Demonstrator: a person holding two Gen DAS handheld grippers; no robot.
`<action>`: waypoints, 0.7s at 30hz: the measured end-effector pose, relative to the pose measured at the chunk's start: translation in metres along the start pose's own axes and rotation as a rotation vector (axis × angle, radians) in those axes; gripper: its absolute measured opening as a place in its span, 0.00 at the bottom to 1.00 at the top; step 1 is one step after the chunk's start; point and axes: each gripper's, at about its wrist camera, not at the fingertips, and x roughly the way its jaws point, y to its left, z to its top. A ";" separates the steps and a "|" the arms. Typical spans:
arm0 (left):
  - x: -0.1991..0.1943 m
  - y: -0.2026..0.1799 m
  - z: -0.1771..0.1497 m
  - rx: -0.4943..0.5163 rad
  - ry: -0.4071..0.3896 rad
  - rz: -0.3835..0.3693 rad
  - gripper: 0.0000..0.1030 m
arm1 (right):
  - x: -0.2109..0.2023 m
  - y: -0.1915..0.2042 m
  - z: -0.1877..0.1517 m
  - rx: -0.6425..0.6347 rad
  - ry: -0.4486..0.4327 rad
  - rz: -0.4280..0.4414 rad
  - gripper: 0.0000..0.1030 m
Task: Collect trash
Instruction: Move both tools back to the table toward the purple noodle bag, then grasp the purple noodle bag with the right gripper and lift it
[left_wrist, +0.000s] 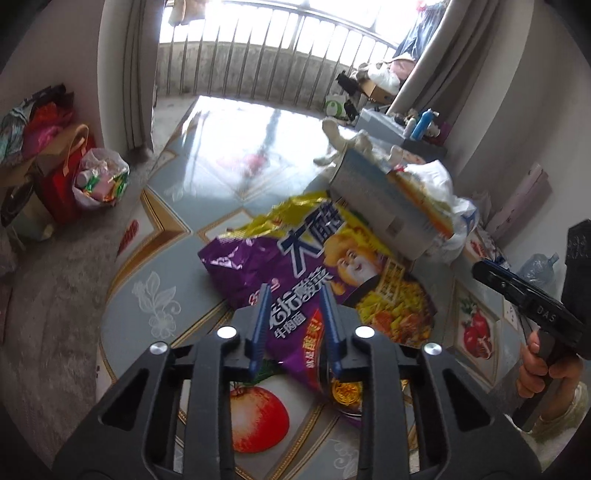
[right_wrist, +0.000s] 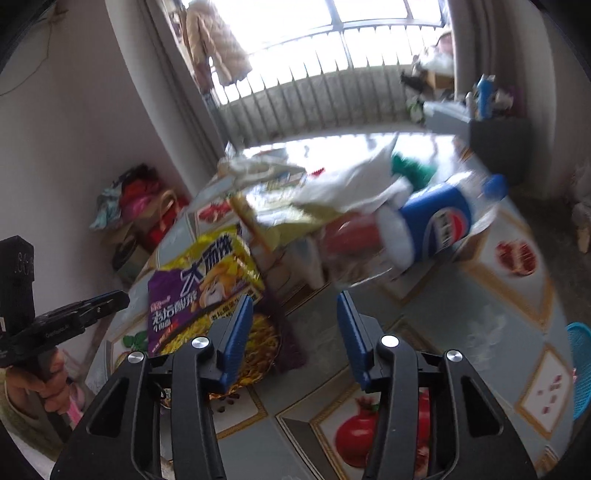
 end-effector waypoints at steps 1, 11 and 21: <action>0.005 0.001 -0.001 0.000 0.008 -0.002 0.18 | 0.007 -0.001 0.001 0.007 0.022 0.005 0.44; 0.046 0.004 -0.012 0.040 0.108 -0.003 0.05 | 0.058 -0.008 -0.001 0.078 0.195 0.090 0.43; 0.050 0.006 -0.019 0.036 0.111 -0.049 0.00 | 0.053 0.005 -0.017 0.055 0.322 0.242 0.39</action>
